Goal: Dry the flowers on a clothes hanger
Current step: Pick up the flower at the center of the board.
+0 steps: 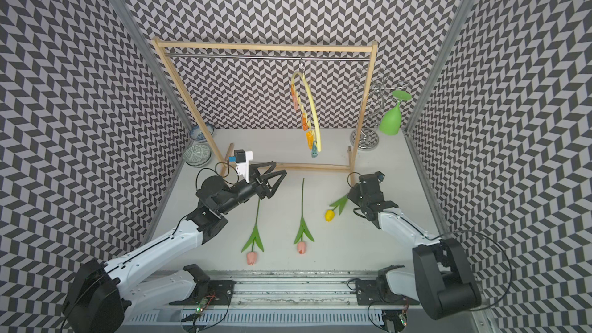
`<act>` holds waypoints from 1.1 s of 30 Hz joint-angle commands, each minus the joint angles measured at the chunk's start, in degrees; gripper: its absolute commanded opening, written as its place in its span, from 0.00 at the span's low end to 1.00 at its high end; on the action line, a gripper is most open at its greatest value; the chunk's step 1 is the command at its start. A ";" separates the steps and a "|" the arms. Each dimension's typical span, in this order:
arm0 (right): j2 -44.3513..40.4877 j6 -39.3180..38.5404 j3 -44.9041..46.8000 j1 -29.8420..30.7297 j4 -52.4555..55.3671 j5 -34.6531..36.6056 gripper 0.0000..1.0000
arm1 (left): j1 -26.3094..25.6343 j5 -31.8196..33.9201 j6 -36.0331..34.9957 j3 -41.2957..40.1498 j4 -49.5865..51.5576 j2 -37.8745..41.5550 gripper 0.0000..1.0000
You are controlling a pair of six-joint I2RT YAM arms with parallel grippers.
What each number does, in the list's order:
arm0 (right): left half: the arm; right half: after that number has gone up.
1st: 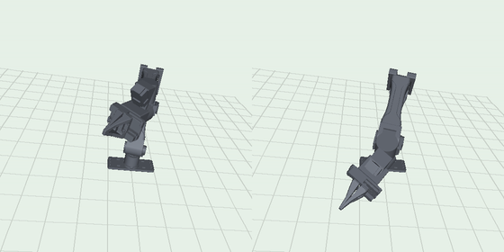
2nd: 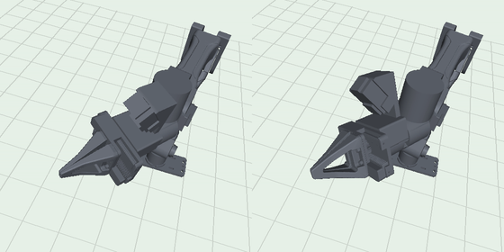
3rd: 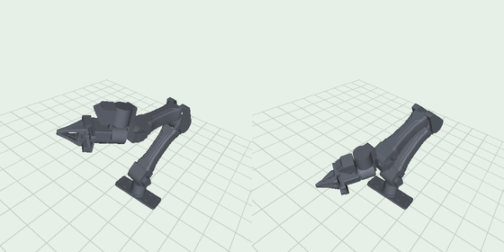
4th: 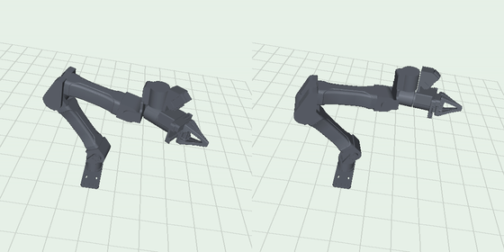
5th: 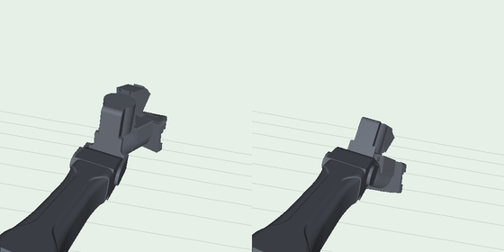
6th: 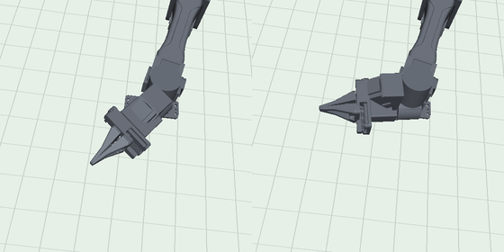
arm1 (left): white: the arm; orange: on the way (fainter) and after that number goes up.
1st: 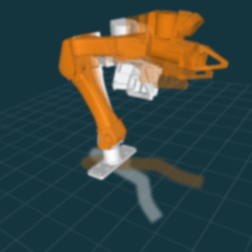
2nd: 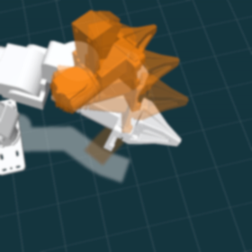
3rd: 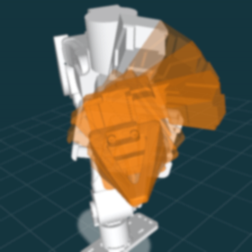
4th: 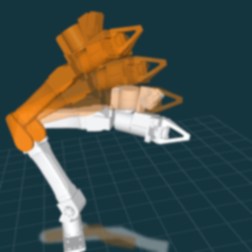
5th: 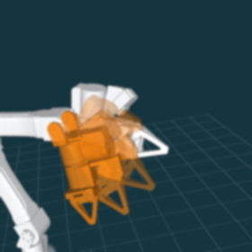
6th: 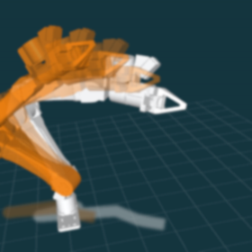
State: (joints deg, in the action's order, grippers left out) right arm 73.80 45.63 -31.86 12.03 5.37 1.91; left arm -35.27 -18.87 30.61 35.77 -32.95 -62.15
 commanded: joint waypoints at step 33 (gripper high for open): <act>17.63 3.43 -4.98 -8.17 -18.91 -13.07 0.06 | -0.42 1.03 -0.31 -1.31 0.98 1.29 0.88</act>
State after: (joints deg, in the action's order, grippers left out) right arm 91.59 49.21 -36.42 3.97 -11.03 -11.25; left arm -35.29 -18.26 31.09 34.24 -32.03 -61.32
